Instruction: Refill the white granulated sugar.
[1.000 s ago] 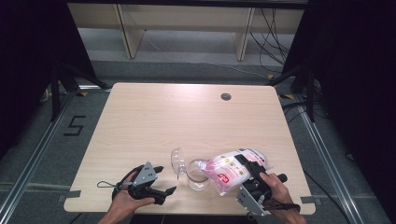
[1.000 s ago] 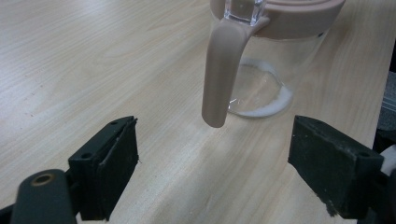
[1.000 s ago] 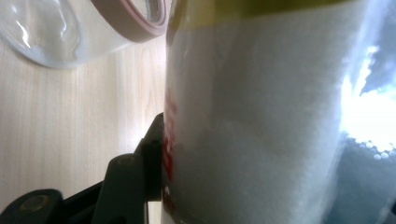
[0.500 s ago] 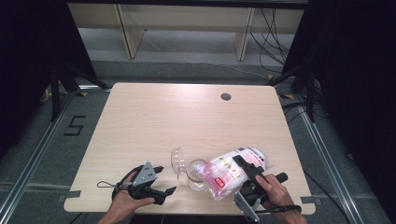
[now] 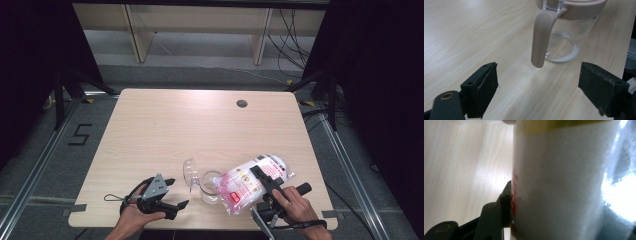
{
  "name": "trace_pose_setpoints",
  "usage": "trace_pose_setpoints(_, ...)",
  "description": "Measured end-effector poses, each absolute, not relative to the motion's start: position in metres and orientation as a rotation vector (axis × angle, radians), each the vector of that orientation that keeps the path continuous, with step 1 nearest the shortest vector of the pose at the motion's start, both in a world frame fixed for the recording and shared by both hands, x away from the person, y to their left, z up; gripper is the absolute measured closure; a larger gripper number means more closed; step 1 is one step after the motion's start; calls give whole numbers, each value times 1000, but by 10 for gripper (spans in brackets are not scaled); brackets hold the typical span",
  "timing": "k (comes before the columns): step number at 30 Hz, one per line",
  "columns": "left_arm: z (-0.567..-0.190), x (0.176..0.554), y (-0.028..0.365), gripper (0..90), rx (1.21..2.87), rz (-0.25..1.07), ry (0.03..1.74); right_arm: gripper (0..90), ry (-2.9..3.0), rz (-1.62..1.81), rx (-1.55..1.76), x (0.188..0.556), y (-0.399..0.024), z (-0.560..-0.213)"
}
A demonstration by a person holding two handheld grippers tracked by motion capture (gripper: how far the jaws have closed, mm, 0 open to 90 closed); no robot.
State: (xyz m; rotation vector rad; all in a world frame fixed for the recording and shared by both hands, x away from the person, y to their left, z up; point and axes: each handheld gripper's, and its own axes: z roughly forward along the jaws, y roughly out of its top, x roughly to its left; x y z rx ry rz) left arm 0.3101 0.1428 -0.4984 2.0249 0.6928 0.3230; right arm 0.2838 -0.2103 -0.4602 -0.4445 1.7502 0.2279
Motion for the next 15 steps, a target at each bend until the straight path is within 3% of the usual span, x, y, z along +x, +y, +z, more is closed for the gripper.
trace_pose_setpoints(15,-499,310,142,154,2027,318,696,515,1710,210,-495,285,-209,-458)
